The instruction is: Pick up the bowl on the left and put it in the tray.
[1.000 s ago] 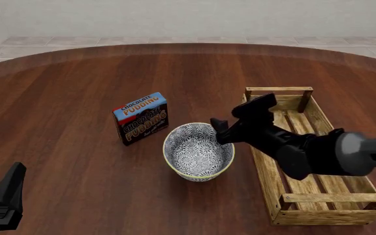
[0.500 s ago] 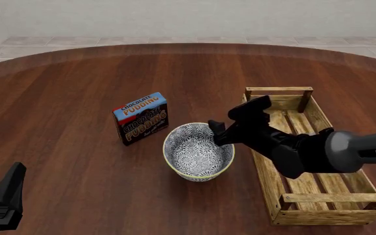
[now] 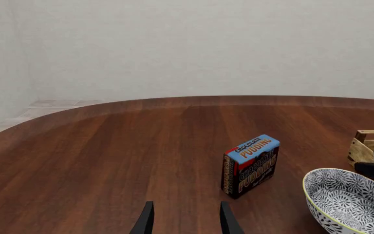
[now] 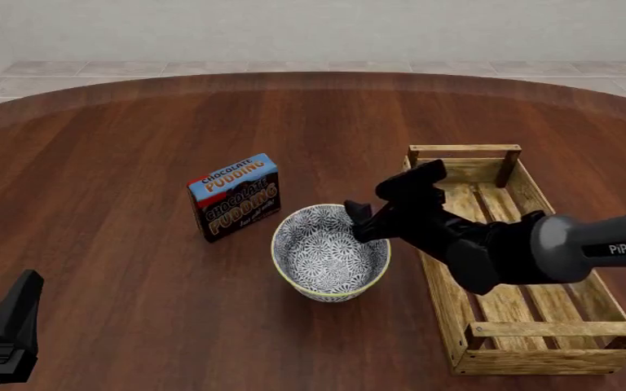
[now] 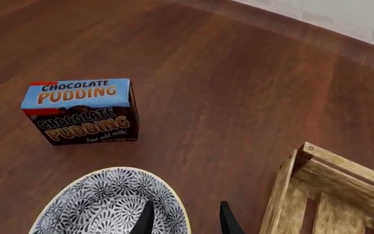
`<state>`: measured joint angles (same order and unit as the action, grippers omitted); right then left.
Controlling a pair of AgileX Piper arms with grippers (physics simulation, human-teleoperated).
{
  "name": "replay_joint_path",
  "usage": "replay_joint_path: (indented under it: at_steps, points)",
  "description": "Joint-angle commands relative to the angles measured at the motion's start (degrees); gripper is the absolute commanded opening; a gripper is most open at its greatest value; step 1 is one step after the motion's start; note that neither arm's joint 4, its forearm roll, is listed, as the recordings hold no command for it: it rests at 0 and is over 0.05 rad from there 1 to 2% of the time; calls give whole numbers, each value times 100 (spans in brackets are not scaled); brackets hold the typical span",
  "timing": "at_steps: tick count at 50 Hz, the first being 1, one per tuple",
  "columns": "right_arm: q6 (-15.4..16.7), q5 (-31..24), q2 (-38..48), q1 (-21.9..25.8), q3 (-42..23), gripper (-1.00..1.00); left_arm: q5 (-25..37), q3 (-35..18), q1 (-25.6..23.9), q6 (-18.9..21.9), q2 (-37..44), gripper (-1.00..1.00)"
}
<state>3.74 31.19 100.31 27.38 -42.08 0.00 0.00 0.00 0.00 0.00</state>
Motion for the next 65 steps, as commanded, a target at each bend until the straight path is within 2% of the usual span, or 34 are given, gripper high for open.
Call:
replay_joint_path:
  at_steps: [1, 65]
  points:
    - [3, 8, 65, 14, -32, 100, 0, 0, 0, 0, 0, 100]
    - [-72, 164, 624, -31, -236, 100, 0, 0, 0, 0, 0, 100]
